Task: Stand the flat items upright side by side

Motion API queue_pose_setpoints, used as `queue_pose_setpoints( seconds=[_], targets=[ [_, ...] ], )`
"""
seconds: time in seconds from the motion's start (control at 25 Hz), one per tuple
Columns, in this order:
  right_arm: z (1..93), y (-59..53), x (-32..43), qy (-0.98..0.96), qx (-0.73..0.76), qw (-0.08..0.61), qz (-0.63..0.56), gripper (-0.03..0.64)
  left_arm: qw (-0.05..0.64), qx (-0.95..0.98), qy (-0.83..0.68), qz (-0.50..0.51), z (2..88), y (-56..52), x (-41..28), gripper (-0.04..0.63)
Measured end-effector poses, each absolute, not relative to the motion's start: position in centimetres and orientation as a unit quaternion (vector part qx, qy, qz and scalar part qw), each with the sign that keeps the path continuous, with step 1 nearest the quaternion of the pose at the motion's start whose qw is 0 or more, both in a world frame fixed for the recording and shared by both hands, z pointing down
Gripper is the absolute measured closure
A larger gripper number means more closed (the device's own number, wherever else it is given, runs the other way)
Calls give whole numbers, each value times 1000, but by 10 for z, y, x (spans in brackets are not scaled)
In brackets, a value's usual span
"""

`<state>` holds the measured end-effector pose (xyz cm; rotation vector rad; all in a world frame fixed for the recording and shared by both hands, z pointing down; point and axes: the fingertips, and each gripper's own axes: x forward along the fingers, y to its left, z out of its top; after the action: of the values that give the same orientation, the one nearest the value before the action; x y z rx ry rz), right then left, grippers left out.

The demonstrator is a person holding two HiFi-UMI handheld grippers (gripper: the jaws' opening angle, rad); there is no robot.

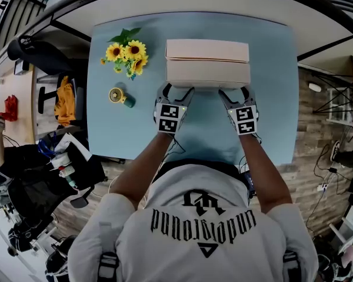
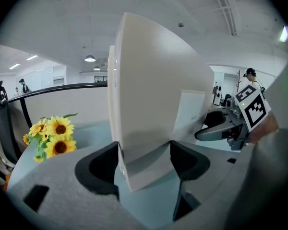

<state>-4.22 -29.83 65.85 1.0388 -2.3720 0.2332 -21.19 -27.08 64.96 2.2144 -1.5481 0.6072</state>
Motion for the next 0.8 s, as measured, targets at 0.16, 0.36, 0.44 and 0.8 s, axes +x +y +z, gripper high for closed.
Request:
queue_pose_setpoints(
  seconds=[0.16,0.36,0.44,0.8],
  targets=[
    [657,-295,-42,-880,382,268,87,261,184,788,-548,214,648,-269,-211,242],
    [650,-289,-40,-880,386,263,86,252,176,789,-552,202,637,-264,-219,242],
    [645,-287,-38,-879,389,261,85,250,174,790,-554,198,633,-261,-223,241],
    [602,-257,-25,-874,421,234,68,252,147,803,-552,172,588,-227,-233,241]
  ],
)
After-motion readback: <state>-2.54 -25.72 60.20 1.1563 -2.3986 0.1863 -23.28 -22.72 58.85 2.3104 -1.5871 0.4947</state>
